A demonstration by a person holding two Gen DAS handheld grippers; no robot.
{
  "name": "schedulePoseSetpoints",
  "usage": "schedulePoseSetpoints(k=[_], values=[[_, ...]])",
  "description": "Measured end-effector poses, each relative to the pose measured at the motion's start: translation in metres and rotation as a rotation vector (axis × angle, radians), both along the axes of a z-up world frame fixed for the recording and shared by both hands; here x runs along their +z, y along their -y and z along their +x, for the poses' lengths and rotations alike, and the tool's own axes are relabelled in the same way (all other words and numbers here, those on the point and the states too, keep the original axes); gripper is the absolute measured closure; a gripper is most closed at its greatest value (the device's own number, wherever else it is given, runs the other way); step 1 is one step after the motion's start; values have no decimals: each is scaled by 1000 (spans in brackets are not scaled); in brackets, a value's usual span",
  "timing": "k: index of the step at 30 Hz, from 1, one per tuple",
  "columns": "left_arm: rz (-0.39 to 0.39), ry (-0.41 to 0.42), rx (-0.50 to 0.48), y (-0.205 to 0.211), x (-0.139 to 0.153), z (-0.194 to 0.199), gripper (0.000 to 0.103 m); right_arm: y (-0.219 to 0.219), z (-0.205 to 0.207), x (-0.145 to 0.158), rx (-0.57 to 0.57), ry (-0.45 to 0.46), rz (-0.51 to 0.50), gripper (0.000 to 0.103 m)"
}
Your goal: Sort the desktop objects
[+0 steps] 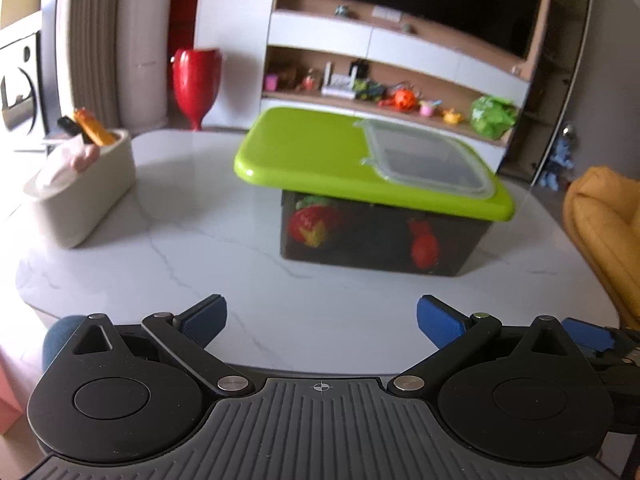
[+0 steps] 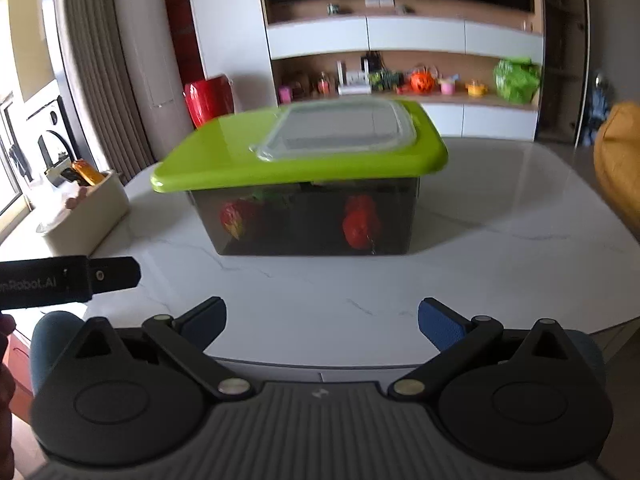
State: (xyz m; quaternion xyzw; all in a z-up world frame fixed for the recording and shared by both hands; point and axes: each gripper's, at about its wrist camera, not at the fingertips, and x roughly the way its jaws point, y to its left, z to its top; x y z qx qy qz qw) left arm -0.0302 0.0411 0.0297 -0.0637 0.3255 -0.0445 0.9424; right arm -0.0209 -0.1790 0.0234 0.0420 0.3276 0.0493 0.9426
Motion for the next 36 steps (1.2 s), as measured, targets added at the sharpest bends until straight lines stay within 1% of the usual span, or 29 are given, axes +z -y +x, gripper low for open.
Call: schedulePoseSetpoints(k=[2,4,8,12,14,18,20,22,25,27,30,36], values=[[-4,8,-2,1,1,-1,0,-4,-8,1,0,17,-5,0],[-6,5,-2,1,-2,0,0,-4,-12,-1,-25,30,-13,0],[-29,-32,4,-1,-14,10,0,0,-9,-2,-76,50,-32,0],[-37,-59,18,-4,-25,22,0,3,0,-1,-90,50,-38,0],[-13,-47,21,-5,-22,32,0,4,6,2,-84,55,-46,0],[39,16,68,-8,-5,54,0,4,26,16,-79,71,-66,0],[18,30,77,-12,-1,63,0,7,38,22,-91,77,-62,0],[-11,36,76,-13,-5,66,0,11,46,25,-109,81,-47,0],[-17,-5,51,-7,-23,72,0,18,52,14,-126,60,-2,0],[-16,-39,38,-3,-33,76,0,21,56,3,-124,22,23,0],[-4,-61,42,-1,-43,79,0,23,60,-10,-119,-24,36,0],[51,-1,76,1,-42,67,0,24,61,-20,-112,-25,7,0]])
